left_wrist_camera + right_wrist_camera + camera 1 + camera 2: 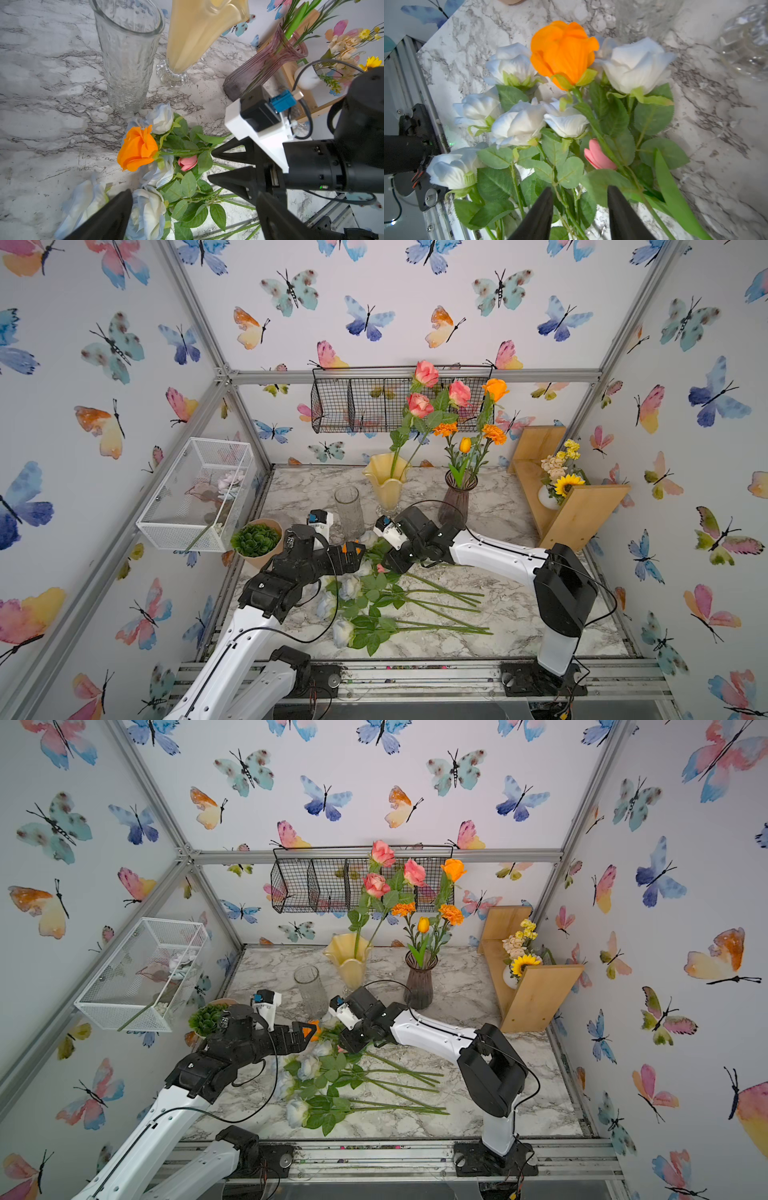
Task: Arrange the flowers in different vases according to their colors
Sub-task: Pick up the flower at the center of the board.
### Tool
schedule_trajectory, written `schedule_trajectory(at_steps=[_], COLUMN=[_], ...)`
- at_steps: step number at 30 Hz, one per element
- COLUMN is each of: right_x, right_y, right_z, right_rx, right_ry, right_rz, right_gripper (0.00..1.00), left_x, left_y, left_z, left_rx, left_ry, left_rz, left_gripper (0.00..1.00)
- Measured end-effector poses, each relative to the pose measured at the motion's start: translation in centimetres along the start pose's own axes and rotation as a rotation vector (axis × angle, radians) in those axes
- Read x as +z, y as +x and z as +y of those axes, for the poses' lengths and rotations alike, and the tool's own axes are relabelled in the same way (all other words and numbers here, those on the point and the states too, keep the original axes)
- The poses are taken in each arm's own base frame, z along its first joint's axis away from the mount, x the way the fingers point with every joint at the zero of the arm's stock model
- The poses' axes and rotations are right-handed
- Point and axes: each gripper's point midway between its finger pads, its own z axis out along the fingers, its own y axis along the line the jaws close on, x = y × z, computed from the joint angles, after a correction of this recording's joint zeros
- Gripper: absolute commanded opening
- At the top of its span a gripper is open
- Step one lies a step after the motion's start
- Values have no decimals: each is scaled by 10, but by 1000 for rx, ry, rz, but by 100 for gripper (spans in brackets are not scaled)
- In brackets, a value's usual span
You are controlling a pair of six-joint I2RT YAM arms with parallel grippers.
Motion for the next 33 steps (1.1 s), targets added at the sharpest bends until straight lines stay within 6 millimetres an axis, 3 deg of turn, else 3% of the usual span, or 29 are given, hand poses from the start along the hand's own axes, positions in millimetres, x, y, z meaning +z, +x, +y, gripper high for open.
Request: schedule_trajectory(at_steps=[9, 18, 23, 33], right_x=[2, 32, 40, 44], right_y=[3, 9, 15, 8], right_z=[-2, -19, -26, -30], right_rx=[-37, -125, -167, -214], right_ry=[5, 60, 84, 99], right_rz=[21, 87, 112, 100], right_gripper=[47, 47, 45, 37], left_x=[-1, -14, -17, -18], left_y=[3, -3, -3, -4], left_z=[-3, -8, -8, -9], left_rx=[6, 16, 20, 20], left_ry=[-4, 18, 26, 29], left_rz=[1, -49, -65, -71], left_gripper=[99, 99, 99, 99])
